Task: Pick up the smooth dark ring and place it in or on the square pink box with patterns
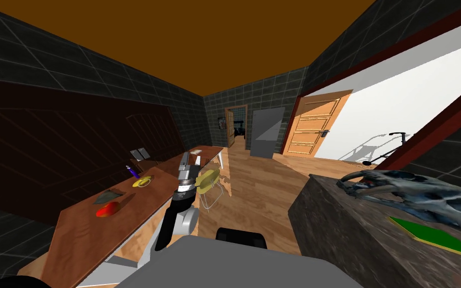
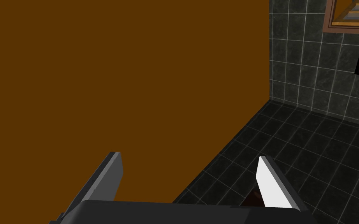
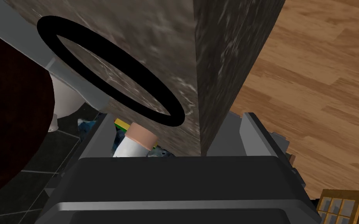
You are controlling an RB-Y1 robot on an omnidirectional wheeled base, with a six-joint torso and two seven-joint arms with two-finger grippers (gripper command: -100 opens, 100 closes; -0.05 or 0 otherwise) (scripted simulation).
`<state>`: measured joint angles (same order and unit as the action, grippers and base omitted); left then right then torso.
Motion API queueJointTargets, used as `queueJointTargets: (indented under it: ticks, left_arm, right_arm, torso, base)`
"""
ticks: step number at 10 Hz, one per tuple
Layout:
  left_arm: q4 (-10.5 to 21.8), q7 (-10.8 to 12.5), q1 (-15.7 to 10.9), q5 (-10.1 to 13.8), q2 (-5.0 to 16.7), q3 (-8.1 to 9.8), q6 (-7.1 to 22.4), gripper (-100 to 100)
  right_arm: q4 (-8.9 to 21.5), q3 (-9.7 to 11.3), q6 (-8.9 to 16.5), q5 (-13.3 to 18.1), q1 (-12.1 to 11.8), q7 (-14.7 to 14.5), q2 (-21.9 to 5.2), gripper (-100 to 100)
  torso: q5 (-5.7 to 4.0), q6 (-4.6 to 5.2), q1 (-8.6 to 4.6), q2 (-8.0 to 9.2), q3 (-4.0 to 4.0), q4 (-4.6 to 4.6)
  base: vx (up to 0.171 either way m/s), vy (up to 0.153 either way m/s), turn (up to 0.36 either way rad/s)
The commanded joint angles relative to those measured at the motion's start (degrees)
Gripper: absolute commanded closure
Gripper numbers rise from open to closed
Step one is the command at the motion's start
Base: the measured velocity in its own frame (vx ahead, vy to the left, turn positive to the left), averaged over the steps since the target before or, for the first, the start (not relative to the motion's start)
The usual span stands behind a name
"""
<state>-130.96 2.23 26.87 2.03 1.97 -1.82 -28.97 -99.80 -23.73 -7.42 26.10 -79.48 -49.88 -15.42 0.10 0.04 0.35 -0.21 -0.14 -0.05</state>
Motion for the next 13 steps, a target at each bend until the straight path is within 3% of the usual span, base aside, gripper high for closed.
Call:
queueJointTargets:
  ticks: [1,4,5,6,7,9,10,13]
  left_arm:
    - [0.0,0.0,0.0,0.0,0.0,0.0,0.0,0]
    - [0.0,0.0,0.0,0.0,0.0,0.0,0.0,0]
    - [0.0,0.0,0.0,0.0,0.0,0.0,0.0,0]
    - [0.0,0.0,0.0,0.0,0.0,0.0,0.0,0]
    - [0.0,0.0,0.0,0.0,0.0,0.0,0.0,0]
    - [0.0,0.0,0.0,0.0,0.0,0.01,0.0,0]
    - [0.0,0.0,0.0,0.0,0.0,0.01,0.0,0]
    - [0.0,0.0,0.0,0.0,0.0,0.0,0.0,0]
  right_arm:
    - [1.1,0.0,1.7,1.0,-1.9,-2.3,-0.3,-100]
    - [2.9,0.0,3.0,1.9,-3.6,-4.5,-1.0,-100]
    - [2.5,0.0,2.5,1.6,-2.9,-3.7,-1.0,-100]
    - [2.6,0.0,2.8,1.6,-3.0,-3.8,-1.0,0]
    - [4.1,0.2,3.2,2.0,-1.1,-3.8,-1.1,-100]
    - [4.4,0.2,3.3,2.0,-0.8,-3.8,-1.2,-100]
    - [4.5,0.2,3.3,2.0,-0.7,-3.8,-1.3,100]
    - [4.4,0.7,3.0,2.0,-0.6,-3.8,-1.1,100]
  torso:
    - [0.0,0.0,0.0,0.0,0.0,0.0]
    - [-0.01,-0.01,-0.03,0.05,0.03,0.01]
    - [-0.03,-0.02,-0.1,0.02,0.02,0.01]
    - [-0.05,-0.01,-0.15,0.11,0.06,0.03]
    - [-0.05,-0.01,-0.17,0.2,0.12,0.06]
    - [-0.1,-0.02,-0.37,0.31,0.19,0.09]
    - [-0.08,-0.01,-0.29,0.31,0.19,0.08]
    - [0.2,-0.04,-0.48,0.33,0.16,0.0]
  base:
    - [0.067,0.04,0.082]
    - [0.064,0.035,0.071]
    - [0.034,0.005,0.021]
    - [0.006,0.001,-0.004]
    - [-0.007,-0.025,0.045]
    - [-0.011,-0.033,0.032]
    - [0.0,0.0,0.0]
    - [0.003,0.011,-0.002]
